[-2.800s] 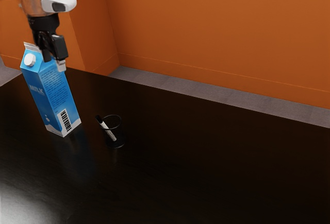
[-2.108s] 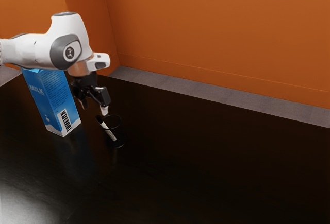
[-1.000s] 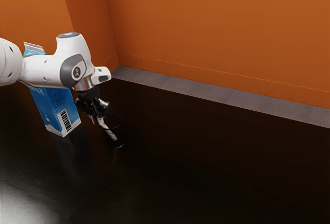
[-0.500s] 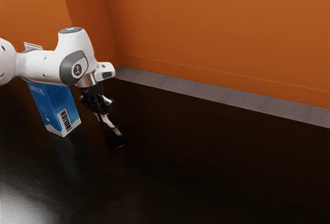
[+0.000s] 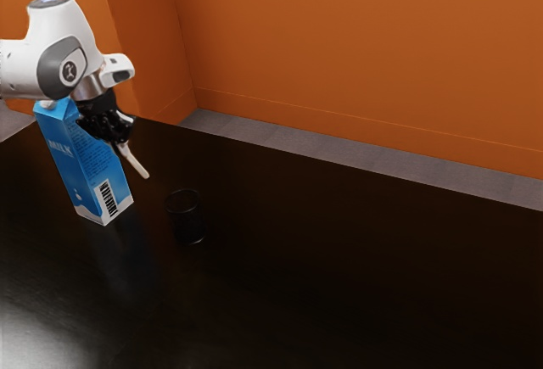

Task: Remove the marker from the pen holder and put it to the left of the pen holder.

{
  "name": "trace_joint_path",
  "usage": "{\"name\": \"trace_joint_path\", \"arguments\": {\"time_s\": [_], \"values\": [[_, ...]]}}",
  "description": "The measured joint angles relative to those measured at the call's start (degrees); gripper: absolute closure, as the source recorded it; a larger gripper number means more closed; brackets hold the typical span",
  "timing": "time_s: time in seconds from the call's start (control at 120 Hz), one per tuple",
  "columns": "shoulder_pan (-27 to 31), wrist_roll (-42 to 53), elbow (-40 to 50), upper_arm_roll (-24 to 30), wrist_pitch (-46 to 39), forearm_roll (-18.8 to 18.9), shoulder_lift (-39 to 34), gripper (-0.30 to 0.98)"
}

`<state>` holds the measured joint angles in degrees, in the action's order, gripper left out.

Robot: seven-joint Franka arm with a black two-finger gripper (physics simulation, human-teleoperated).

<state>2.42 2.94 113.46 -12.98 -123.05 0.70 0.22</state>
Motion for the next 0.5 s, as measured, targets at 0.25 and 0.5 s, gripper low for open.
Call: {"name": "trace_joint_path", "arguments": {"time_s": [0.25, 0.5], "values": [[-2.16, -0.07, -8.07, 0.34, 0.07, 0.53, 10.38, 0.78], [-0.60, 0.43, -12.92, 0.33, -2.14, 0.12, 18.19, 0.78]]}}
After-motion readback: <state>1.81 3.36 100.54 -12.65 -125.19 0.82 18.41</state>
